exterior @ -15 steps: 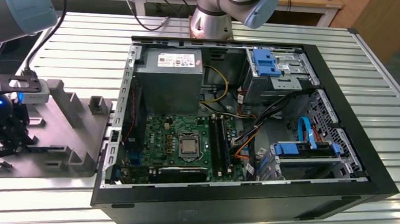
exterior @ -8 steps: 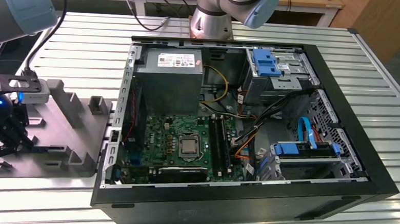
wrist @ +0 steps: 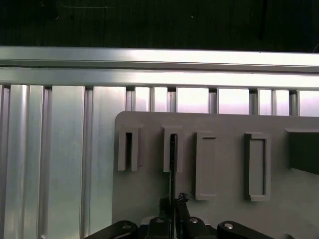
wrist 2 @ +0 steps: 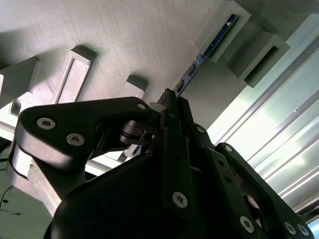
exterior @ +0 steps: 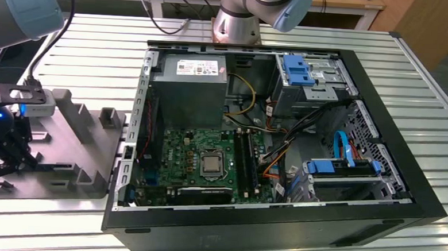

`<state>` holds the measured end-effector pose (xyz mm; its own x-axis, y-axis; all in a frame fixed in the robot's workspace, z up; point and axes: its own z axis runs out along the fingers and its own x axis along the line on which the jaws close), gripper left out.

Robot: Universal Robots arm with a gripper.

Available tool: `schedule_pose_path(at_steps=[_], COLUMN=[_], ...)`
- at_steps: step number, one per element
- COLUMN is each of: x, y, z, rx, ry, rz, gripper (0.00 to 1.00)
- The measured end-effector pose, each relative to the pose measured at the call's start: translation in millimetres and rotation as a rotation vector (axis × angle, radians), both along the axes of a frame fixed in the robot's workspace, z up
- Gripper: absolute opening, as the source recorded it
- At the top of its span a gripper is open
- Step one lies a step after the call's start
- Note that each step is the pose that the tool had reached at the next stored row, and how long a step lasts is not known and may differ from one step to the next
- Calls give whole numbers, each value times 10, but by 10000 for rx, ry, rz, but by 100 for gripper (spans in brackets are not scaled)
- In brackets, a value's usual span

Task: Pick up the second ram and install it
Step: 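Pick up the second ram and move it above second insertion slot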

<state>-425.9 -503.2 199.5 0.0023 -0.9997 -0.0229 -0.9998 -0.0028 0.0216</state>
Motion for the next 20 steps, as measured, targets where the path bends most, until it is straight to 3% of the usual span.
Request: schedule_pose_path(at_steps=[7, 9, 10, 20], x=[0, 1, 0, 0], y=[0, -1, 0, -2], z=[0, 0, 0, 0], rx=[1, 0, 0, 1], ry=[-1, 0, 0, 0], rz=[-1, 0, -1, 0], gripper=[18, 17, 11, 11])
